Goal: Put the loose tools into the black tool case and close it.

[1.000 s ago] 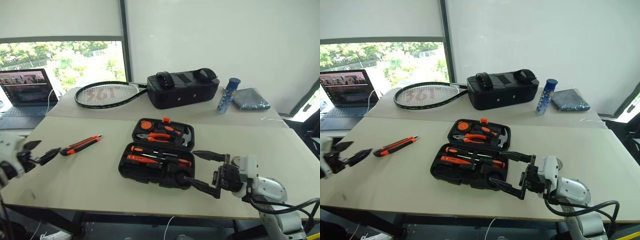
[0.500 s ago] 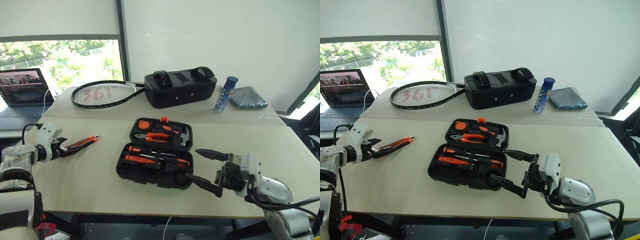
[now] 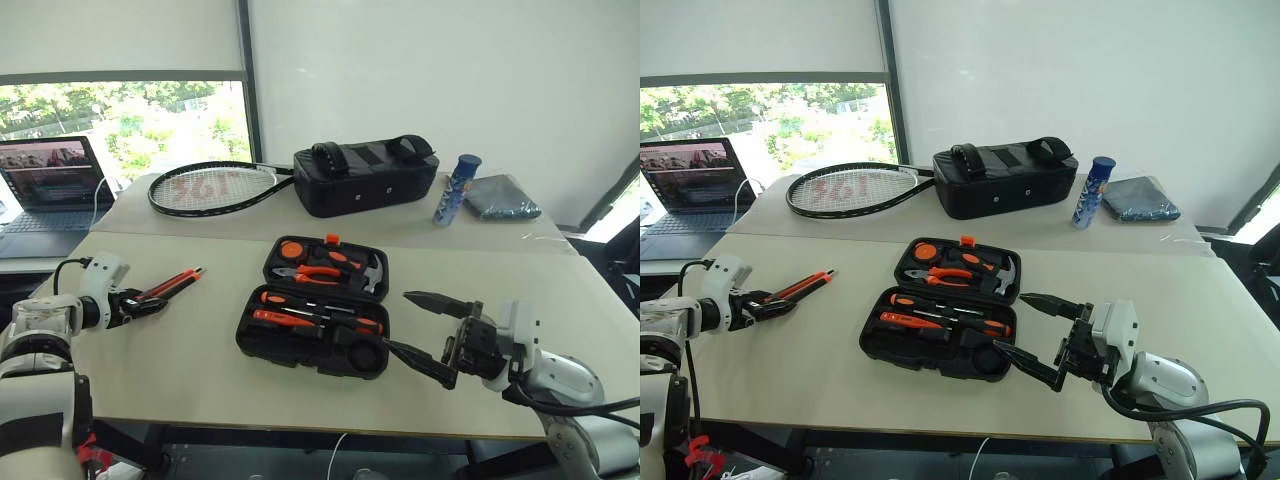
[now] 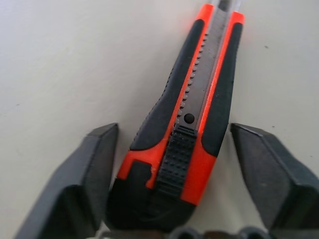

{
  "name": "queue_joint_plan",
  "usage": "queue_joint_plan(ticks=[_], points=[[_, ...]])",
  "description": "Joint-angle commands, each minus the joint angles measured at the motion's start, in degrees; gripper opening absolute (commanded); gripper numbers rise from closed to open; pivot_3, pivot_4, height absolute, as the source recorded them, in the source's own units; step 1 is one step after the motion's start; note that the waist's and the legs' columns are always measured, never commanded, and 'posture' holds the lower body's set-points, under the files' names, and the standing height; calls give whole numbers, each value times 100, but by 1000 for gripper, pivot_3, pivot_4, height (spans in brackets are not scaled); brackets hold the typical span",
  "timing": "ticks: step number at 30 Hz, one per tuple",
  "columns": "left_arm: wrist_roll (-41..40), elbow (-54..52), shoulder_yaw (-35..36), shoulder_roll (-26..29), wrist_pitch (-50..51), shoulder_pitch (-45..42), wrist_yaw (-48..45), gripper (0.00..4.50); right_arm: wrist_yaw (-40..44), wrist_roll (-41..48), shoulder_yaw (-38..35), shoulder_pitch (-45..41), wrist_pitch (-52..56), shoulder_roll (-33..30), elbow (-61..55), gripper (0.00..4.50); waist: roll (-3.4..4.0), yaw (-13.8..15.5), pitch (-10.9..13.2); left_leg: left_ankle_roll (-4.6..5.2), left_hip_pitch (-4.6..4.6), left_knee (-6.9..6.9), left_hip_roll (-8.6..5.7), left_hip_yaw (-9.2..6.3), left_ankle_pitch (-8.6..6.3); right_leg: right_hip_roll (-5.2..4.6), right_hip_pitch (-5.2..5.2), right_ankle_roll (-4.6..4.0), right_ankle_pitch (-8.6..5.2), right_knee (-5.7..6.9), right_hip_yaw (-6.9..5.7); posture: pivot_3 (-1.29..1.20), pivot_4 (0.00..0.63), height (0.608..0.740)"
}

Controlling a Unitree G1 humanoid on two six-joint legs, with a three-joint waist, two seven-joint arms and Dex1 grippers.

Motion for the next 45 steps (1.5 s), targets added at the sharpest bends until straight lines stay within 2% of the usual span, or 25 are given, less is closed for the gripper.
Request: queue_joint_plan(ticks=[1,5,8,10,14,17,20,23,31,38,45], points=[[-32,-196,-37,-45,-130,216,-414,1881,-46,34,-41,-42,-31,22,-172,4500,0,-2,0,0,0,0,0,0,0,0,0,0,0,0,1,0,150,740],[-246,-622,53,-42,-410,548,-901,1779,-62,-8,35,-43,-53,68,-148,4500,1,-9,0,0,1,0,0,0,0,0,0,-1,1,1,2,0,150,740],[-621,-1425,198,-21,-643,1056,-1555,1779,-45,-23,70,-32,-54,94,-125,4500,1,-17,0,0,1,0,1,2,0,-1,-2,-6,4,2,3,0,150,740],[-1115,-2308,478,-86,-429,1386,-1693,1779,-19,-27,81,-16,-61,103,-96,4500,1,-21,0,0,-2,0,3,1,0,0,-4,-32,19,3,2,0,150,740],[-1655,-3895,674,-89,-238,1974,-1910,1779,26,-10,83,33,-55,95,-90,4500,-1,-6,1,-1,-7,5,7,-2,1,0,-6,-29,17,5,-3,0,150,740],[-1693,-4860,353,40,-285,2142,-2303,1779,118,71,27,78,-11,29,-79,4500,-1,-3,1,-1,-5,5,6,-1,1,-1,-5,-29,17,5,0,0,150,740],[-1440,-5382,-280,37,-662,1777,-2798,1779,290,175,-59,151,57,-125,-60,4500,1,8,1,-1,-1,5,3,0,1,-1,1,-21,12,4,2,0,150,740],[-1148,-5463,-951,-134,-933,1270,-3111,1779,360,203,-116,272,93,-235,-76,4500,1,36,1,-1,0,6,1,0,2,0,4,-11,7,2,2,0,150,740],[-618,-4734,-1965,-708,-1490,565,-3190,1779,249,198,-262,782,135,-276,-397,4500,1,-30,1,0,1,6,0,1,1,5,1,1,0,2,12,0,150,740],[-530,-4463,-2251,-794,-1736,580,-3190,1779,120,193,-484,1240,164,-324,-637,4500,1,-43,1,0,-1,6,1,-1,2,5,2,4,-2,2,12,0,150,740],[-362,-3987,-2440,-1036,-2119,453,-3190,1779,-14,184,-442,1311,180,-295,-745,4500,1,-37,1,0,1,6,0,0,2,4,5,6,-2,2,12,0,150,740]])
